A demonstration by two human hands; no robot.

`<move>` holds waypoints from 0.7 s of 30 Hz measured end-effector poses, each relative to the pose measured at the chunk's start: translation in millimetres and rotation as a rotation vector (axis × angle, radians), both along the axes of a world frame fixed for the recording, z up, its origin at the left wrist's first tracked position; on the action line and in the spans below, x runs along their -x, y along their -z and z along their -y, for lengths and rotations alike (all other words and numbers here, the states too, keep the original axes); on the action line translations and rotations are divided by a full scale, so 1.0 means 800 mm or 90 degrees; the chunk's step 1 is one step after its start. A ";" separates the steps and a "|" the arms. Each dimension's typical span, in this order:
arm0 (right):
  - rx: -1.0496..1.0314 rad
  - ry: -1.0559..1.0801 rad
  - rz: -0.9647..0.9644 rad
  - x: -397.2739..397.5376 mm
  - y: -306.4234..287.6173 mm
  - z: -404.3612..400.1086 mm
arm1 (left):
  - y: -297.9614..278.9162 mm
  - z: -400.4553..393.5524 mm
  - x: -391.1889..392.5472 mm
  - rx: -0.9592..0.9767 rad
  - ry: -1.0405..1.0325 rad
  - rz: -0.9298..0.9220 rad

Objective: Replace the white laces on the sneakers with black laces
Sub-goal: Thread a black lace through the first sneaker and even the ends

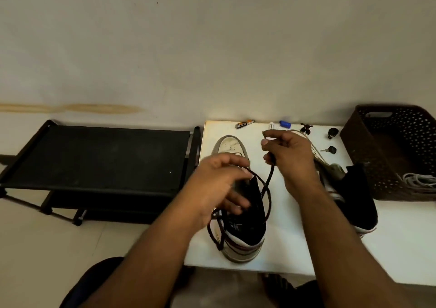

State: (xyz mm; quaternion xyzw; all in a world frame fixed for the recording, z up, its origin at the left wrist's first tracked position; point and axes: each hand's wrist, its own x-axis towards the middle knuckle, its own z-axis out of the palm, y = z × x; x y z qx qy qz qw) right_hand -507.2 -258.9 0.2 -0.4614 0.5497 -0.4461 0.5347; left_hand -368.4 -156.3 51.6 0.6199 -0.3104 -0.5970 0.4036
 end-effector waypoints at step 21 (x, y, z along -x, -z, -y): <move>0.072 -0.393 -0.548 -0.049 0.045 0.030 | 0.115 0.082 -0.056 -0.003 -0.013 0.369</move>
